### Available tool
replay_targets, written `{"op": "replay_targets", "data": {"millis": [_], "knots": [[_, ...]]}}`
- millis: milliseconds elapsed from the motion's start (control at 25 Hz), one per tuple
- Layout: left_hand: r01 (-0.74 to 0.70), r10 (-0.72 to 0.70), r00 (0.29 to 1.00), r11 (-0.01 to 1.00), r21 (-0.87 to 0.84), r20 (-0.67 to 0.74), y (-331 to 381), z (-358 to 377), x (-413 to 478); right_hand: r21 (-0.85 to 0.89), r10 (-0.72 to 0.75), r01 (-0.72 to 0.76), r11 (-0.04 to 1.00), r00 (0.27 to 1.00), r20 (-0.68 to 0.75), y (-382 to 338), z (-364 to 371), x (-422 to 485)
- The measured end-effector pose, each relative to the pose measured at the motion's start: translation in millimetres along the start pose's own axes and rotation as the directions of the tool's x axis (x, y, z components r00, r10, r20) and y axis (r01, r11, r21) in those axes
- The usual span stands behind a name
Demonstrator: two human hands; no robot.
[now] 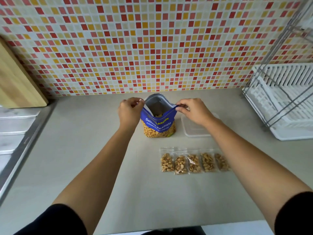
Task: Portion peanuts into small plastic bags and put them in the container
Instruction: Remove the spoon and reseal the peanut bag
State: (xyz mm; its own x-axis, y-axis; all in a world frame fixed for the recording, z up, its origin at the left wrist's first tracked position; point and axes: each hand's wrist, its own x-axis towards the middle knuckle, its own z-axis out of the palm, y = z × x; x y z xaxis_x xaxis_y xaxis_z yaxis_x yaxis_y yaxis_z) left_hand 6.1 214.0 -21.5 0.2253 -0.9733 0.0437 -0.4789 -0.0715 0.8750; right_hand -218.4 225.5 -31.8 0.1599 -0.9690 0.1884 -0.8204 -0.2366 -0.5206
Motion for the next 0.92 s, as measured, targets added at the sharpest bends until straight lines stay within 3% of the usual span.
{"op": "replay_targets", "data": {"millis": [120, 280, 480, 520, 600, 680, 760, 920], "knots": [[-0.023, 0.024, 1.0, 0.998, -0.056, 0.011, 10.0, -10.2, -9.3, -0.027, -0.005, 0.006, 1.0, 1.0, 0.026, -0.7, -5.2, 2.9], [-0.3, 0.291, 0.954, 0.938, 0.173, 0.077, 4.5, -40.7, -26.2, -0.036, 0.027, -0.028, 0.999, 0.999, -0.023, -0.1, -2.7, 4.8], [-0.434, 0.418, 0.9, 0.822, 0.368, 0.125, -50.8, -55.7, -42.2, -0.042, 0.042, -0.046, 0.998, 0.997, -0.07, 0.3, 0.7, 2.0], [-0.389, 0.377, 0.921, 0.86, 0.331, 0.101, -63.9, -52.9, -47.6, -0.041, 0.04, -0.043, 0.998, 0.997, -0.072, -1.0, 1.2, 1.3], [-0.101, 0.102, 0.995, 0.987, 0.129, -0.005, -86.6, -44.1, -57.6, -0.047, 0.036, -0.04, 0.998, 0.996, -0.078, -1.8, 1.7, 0.8], [0.201, -0.202, 0.979, 0.979, -0.039, -0.03, -113.8, -34.2, -65.2, -0.052, 0.038, -0.042, 0.998, 0.996, -0.08, -1.2, 1.4, -0.1], [0.329, -0.33, 0.942, 0.944, 0.027, 0.054, -138.0, -26.4, -69.4, -0.055, 0.045, -0.049, 0.997, 0.996, -0.082, -1.6, 2.2, -1.6], [0.352, -0.388, 0.913, 0.906, 0.233, 0.128, -149.9, -17.1, -58.9, -0.069, 0.045, -0.052, 0.996, 0.993, -0.106, -2.0, 5.5, -4.8]]}}
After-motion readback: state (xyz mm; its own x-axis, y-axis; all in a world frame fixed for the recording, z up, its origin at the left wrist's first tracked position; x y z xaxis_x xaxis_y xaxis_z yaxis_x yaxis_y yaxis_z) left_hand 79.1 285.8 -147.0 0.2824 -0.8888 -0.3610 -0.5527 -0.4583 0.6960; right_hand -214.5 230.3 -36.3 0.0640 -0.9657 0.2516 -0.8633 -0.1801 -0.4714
